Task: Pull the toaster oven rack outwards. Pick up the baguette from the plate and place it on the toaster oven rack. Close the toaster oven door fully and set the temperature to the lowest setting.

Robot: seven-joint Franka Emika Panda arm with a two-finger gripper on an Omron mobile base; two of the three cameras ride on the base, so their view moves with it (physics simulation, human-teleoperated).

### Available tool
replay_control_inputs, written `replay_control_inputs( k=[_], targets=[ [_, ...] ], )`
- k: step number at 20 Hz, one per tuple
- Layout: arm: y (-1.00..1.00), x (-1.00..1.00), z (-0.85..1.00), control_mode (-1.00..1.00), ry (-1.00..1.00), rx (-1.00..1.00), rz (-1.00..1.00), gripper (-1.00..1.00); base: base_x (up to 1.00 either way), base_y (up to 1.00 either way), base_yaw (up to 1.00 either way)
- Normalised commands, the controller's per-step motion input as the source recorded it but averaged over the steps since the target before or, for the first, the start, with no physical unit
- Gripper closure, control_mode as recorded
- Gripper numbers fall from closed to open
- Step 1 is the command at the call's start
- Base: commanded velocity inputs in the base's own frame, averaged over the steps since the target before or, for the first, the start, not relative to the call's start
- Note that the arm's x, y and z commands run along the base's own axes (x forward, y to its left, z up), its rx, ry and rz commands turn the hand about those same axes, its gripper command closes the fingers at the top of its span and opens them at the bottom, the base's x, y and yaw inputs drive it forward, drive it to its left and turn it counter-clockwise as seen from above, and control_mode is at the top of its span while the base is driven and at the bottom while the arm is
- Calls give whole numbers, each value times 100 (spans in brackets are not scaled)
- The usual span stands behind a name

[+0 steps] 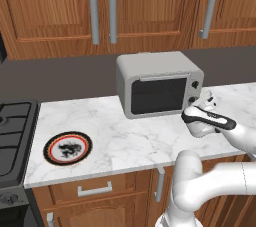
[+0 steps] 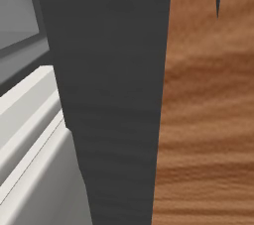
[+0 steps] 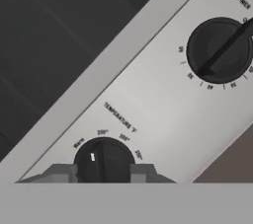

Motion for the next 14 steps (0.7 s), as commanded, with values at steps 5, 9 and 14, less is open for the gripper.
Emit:
replay_control_inputs(
  k=[5,9,14],
  targets=[
    [-44,0,0,-100,0,-16,2,100,0,0,0],
    [-39,0,0,-100,0,-17,0,100,0,0,0],
    [-38,0,0,-100,0,-17,0,100,0,0,0]
  ],
)
